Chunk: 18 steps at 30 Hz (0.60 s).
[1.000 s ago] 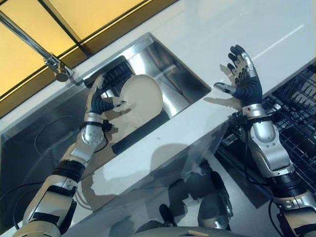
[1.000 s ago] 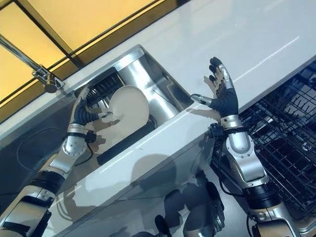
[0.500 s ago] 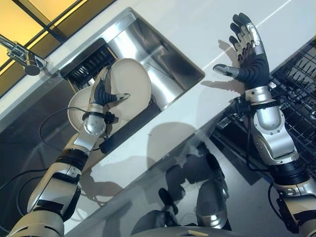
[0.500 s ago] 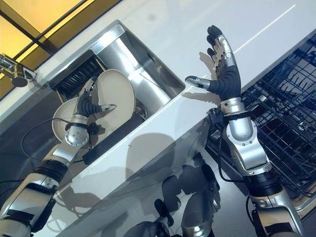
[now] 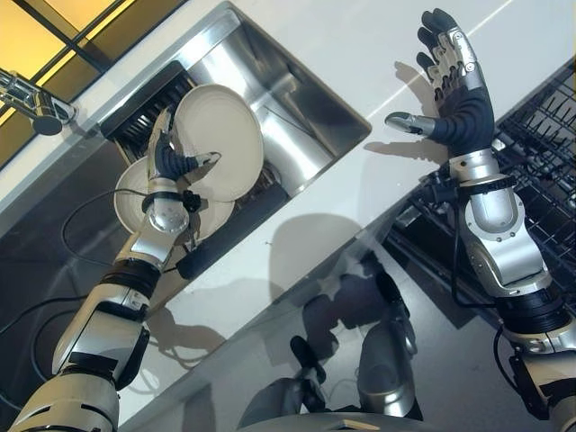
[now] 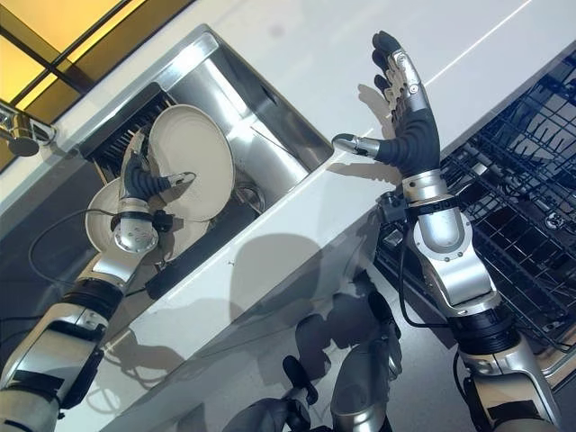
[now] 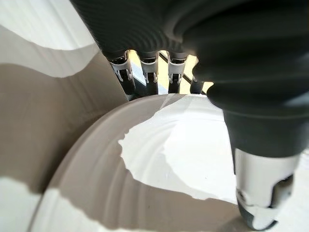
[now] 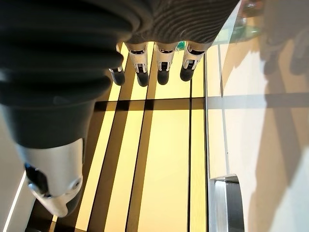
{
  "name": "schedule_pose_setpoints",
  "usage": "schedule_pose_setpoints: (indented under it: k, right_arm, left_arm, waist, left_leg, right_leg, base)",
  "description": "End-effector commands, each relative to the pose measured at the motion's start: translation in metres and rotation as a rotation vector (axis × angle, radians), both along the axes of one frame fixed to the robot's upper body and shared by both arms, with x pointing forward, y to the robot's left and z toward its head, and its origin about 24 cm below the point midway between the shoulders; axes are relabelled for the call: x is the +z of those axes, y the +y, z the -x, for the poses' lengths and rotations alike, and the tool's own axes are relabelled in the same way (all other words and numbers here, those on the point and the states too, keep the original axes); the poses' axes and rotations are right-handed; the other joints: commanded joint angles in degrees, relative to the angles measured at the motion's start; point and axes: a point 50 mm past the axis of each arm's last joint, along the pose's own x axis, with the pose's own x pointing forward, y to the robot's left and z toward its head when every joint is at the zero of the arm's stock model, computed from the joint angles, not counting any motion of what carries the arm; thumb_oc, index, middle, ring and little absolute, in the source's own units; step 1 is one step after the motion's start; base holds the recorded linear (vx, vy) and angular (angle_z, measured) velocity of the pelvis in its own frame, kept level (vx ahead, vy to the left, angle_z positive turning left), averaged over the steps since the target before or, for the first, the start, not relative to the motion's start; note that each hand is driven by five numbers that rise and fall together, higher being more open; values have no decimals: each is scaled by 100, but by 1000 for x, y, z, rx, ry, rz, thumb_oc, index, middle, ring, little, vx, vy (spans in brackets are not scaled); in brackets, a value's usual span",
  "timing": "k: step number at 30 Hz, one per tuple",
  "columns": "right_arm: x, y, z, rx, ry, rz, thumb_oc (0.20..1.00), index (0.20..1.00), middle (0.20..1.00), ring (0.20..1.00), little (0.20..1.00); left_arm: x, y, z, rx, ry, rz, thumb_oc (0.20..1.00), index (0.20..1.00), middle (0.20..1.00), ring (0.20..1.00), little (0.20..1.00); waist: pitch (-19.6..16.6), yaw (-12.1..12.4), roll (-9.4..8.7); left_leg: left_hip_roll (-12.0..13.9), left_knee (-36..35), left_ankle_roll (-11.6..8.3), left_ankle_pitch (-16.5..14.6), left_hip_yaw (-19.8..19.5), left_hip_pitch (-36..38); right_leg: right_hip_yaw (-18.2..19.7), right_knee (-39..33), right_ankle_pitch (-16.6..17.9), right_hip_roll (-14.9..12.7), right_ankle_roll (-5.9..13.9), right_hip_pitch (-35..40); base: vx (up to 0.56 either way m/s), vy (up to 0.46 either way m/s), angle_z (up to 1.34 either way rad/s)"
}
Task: Pick up plates and place into dishwasher.
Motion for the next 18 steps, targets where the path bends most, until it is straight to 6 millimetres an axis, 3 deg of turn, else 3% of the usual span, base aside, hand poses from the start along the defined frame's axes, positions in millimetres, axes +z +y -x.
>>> schedule_pose_setpoints:
  k: [1,13,18]
  right_arm:
    - [-56,-45,-11,-198,312,56,1000,1000,1000,1000,1000]
    - [-49,-45,-11,-197,314,79,1000,1000,1000,1000,1000]
    - [-49,-47,-9,-195,313,86,1000,1000,1000,1000,1000]
  left_arm:
    - [-2,56,9,267,3,190,1000,1000,1000,1000,1000]
    - [-7,34,3,174,-34,339,1000,1000,1000,1000,1000]
    - [-13,20,-1,40,-4,391,1000,1000,1000,1000,1000]
  waist:
    - [175,-139,80]
    - [221,-180,115]
    - [227,-204,128]
  left_leg:
    - [-189,1098,-33,-297,-364,-891]
    - [-214,1182,-71,-282,-391,-965]
    - [-227,1212,-74,-282,-388,-965]
  right_leg:
    - [-7,1219,-692,-142,-341,-587]
    - [51,1315,-702,-180,-360,-664]
    - [64,1335,-694,-196,-359,-654]
  base:
    - [51,71,0]
    - [13,19,0]
    - [8,12,-2]
